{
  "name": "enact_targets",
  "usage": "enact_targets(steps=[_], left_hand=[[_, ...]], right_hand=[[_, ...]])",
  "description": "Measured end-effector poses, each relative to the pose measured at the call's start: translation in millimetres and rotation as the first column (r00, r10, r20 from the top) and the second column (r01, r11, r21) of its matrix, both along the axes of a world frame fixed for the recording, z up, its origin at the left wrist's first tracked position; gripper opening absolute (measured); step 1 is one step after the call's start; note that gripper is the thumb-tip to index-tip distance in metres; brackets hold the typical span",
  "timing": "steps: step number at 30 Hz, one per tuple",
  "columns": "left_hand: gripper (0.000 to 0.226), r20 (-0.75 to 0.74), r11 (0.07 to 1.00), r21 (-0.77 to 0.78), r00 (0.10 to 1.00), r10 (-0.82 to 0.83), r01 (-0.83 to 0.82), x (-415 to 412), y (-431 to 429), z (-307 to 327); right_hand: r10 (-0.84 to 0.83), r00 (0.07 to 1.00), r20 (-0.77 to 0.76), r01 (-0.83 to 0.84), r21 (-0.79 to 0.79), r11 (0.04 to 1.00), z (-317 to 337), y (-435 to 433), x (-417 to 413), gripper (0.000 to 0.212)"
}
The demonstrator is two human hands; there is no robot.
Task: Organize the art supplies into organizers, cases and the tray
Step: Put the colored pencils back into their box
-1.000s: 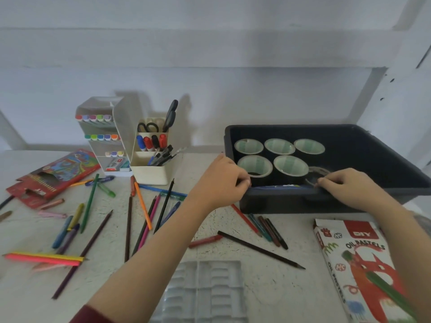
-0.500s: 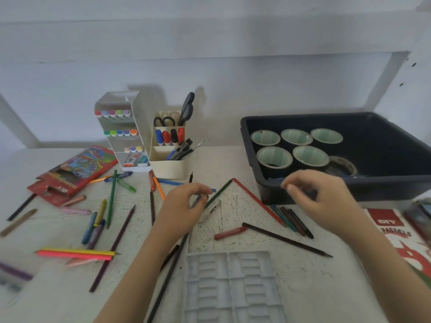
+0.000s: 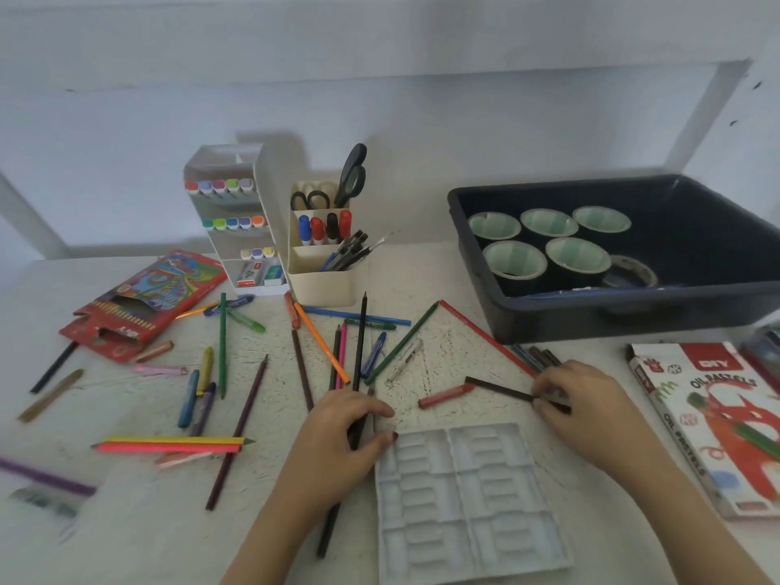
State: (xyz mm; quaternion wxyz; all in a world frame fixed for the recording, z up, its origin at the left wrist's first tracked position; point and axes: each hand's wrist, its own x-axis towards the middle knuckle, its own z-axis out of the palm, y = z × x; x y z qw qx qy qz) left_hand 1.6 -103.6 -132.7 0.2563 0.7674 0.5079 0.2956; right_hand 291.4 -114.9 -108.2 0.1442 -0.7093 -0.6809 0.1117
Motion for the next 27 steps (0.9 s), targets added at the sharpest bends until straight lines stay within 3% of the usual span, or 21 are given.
enact_targets(steps=[5, 9, 16, 21, 27], left_hand=[[0.027, -0.007, 0.998, 0.055, 1.000, -0.011, 0.011, -6, -3, -4], [0.016, -0.014, 0.998, 0.069, 1.000, 0.018, -0.017, -10, -3, -2], [0.014, -0.050, 0.999, 0.051, 0.999, -0.002, 0.005, 6, 9, 13], [0.020, -0.140, 0.999, -0.023, 0.989, -0.052, 0.049, 40, 30, 20], [0.020, -0.232, 0.989, -0.105, 0.964, -0.128, 0.106, 68, 40, 24]], right_hand=[[0.012, 0.997, -0.071, -0.006, 0.084, 0.996, -4, -7, -11, 0.011], [-0.031, 0.998, -0.057, 0.036, 0.096, 0.995, -3, -3, -14, 0.008], [-0.311, 0.944, 0.107, 0.301, 0.101, 0.948, 6, 6, 3, 0.020], [-0.335, 0.929, 0.159, 0.337, 0.017, 0.941, 7, 9, 7, 0.023], [-0.364, 0.931, -0.040, 0.362, -0.038, 0.931, 8, 8, 7, 0.014]])
